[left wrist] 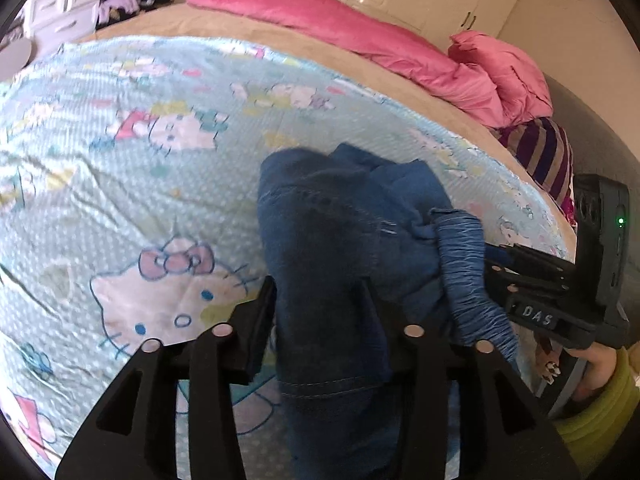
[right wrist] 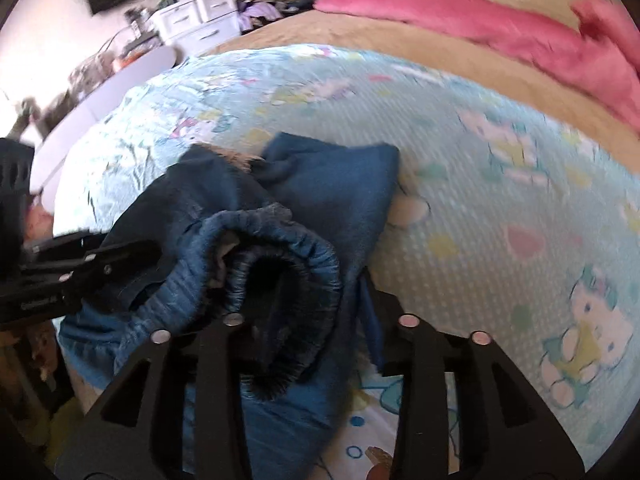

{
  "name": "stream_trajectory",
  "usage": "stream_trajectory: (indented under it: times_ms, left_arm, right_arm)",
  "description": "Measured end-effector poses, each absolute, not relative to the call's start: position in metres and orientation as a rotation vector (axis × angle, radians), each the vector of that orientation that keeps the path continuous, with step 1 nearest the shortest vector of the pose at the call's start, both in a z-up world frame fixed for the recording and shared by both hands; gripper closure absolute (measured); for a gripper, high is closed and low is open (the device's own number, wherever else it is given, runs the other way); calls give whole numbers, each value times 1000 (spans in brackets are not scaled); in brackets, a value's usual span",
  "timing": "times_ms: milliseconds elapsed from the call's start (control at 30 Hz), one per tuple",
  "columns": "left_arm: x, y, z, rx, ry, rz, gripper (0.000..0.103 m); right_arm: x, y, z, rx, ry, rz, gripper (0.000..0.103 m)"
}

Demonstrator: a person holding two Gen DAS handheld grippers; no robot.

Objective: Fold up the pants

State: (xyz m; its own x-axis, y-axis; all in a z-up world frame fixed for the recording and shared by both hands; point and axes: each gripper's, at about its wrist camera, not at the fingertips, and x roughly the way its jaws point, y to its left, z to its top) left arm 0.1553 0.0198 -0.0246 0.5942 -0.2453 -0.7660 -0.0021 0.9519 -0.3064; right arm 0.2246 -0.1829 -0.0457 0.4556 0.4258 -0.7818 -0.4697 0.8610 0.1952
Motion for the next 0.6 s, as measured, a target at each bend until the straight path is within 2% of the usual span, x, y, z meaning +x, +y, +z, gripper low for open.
stream_trajectory:
  times_ms: [67,200,300,400,433,533,600]
  left_arm:
    - [155,23,-27,-293,931,-135,51]
    - [152,24,-26,-296,923,-129,50]
    - [147,25,-24,-290,914,-122,46]
    - [142,26,-18,-289,899,-117,43]
    - [139,25,-15,-287,890,-116,39]
    - [127,25,-3,-286,857,-116,26]
    - [121,24,3,-284,846,-114,18]
  right_arm:
    - [224,-185,-45,-40,949,547,66]
    - [218,-184,-41,-63,931,531,61]
    - [216,-192,-38,-39,927,508,48]
    - [210,-202,-30,-4,912,499,40]
    - [205,-206,-24,8,891,496,32]
    - [191,-214,-8,9,843,478,19]
    - [181,-217,2,7,812,480,15]
